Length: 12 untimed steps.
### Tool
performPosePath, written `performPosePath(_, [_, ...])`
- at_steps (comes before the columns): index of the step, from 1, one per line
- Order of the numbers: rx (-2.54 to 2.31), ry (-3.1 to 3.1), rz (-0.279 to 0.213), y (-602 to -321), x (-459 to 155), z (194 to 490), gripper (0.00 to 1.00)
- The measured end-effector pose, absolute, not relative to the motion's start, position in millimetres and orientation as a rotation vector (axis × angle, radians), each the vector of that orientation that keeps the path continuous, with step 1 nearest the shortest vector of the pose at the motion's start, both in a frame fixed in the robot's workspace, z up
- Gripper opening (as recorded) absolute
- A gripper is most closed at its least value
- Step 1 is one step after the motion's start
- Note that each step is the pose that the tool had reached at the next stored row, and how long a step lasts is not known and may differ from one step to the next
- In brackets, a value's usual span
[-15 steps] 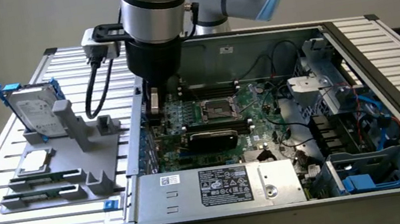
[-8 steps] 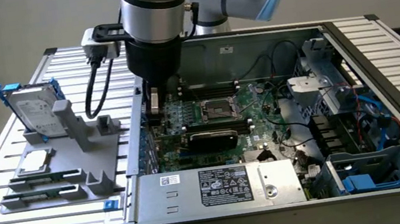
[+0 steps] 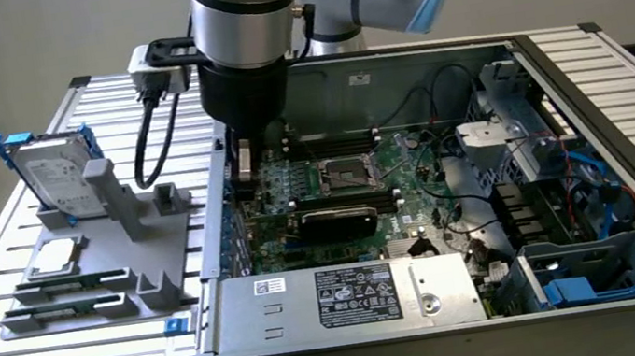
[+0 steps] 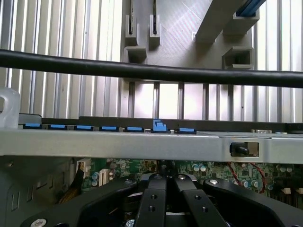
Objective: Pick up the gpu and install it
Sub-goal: 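Press down on the gpu until it lock into place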
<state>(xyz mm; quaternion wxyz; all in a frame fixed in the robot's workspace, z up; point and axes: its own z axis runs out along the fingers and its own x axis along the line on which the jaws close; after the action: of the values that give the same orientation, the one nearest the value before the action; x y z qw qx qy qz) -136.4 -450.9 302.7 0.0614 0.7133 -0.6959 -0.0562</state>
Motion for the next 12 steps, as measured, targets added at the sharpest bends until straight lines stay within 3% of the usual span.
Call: performPosePath(12, [2.148,-2.095,-0.164,-450.9,-135.5,307.5,0.11])
